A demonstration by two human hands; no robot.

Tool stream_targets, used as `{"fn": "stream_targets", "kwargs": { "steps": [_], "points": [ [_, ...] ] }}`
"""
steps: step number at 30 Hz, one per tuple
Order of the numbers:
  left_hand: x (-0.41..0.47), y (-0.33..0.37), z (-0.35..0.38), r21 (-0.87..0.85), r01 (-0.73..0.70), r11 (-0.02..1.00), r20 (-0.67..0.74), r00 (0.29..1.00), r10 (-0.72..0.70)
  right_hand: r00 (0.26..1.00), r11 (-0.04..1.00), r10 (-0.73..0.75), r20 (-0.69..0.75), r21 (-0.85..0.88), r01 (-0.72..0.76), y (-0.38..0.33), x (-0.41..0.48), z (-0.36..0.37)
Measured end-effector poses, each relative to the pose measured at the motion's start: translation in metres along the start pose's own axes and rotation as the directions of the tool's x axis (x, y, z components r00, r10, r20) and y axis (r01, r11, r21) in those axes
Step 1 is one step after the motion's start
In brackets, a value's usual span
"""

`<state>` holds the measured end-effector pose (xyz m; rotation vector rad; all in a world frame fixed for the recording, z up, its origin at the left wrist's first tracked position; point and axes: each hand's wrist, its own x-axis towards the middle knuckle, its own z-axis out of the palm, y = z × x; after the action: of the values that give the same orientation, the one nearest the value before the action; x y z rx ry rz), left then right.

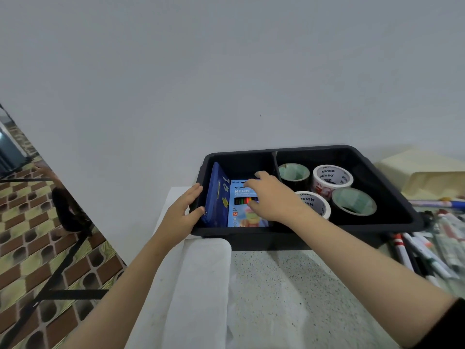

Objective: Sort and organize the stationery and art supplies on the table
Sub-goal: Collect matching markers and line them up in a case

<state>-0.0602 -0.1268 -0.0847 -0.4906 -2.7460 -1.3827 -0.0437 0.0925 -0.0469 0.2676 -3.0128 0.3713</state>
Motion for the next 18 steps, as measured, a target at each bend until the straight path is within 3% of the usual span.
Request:
{"fn": "stream_targets", "kwargs": {
  "steps": [3,6,8,13,18],
  "points": [
    [0.003,0.009,-0.008,0.166,0.034,0.985,0.007,0.999,-0.035,0.988,0.998,-0.062,-0.141,0.016,0.065,0.013,-0.026,-0.014],
    [0.011,0.036,-0.01,0.437,0.1,0.894,0.034,0.991,-0.128,0.941,0.989,-0.138,-0.31,0.014,0.15,0.036,-0.062,-0.022],
    [0.013,0.061,0.0,0.489,0.088,0.868,0.007,0.994,-0.105,0.906,0.984,-0.127,-0.403,0.063,0.166,0.057,-0.088,-0.024],
    [0.0,0.12,0.055,0.215,-0.128,0.968,-0.018,0.991,0.135,0.875,0.982,-0.014,-0.484,0.157,0.103,0.112,-0.152,-0.026],
    [-0.014,0.175,0.142,0.051,-0.309,0.95,0.106,0.947,0.302,0.895,0.98,0.152,-0.419,0.184,-0.08,0.174,-0.212,-0.029]
  ]
}}
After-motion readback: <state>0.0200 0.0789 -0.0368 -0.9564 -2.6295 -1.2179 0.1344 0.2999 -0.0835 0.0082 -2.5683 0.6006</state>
